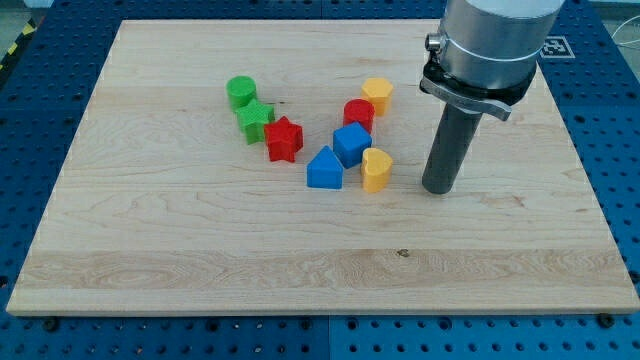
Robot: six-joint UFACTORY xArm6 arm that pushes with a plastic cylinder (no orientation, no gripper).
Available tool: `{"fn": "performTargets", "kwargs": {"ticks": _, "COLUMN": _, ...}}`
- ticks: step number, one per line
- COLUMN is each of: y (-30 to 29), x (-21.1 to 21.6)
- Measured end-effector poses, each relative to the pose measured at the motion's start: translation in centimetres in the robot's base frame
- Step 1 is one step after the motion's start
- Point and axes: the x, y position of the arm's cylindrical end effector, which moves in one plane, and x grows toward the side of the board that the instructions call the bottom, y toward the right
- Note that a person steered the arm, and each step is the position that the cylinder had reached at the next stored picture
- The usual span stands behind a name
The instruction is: Separate the yellow heart from the blue cube
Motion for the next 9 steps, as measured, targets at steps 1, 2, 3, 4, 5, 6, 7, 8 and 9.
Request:
{"fn": "performTargets", "kwargs": {"ticks": 1, "y": -0.6, "x": -0.9}}
{"fn": "performTargets", "kwargs": {"ticks": 2, "y": -0.6, "x": -4.2}}
{"fn": "performTargets", "kwargs": {"ticks": 3, "y": -0.6, "x": -5.0}}
{"fn": "performTargets", "kwargs": {"ticks": 4, "y": -1.1, "x": -4.8}}
{"fn": "performTargets", "kwargs": {"ticks": 5, "y": -2.7, "x": -3.8}}
{"fn": "performTargets", "kwargs": {"ticks": 6, "y": -3.7, "x": -3.4}}
{"fn": "performTargets", "kwargs": {"ticks": 7, "y": -4.8, "x": -3.4}}
{"fn": "performTargets", "kwargs": {"ticks": 8, "y": -5.7, "x": -3.3}}
{"fn": "performTargets", "kwargs": {"ticks": 9, "y": -6.6, "x": -3.2}}
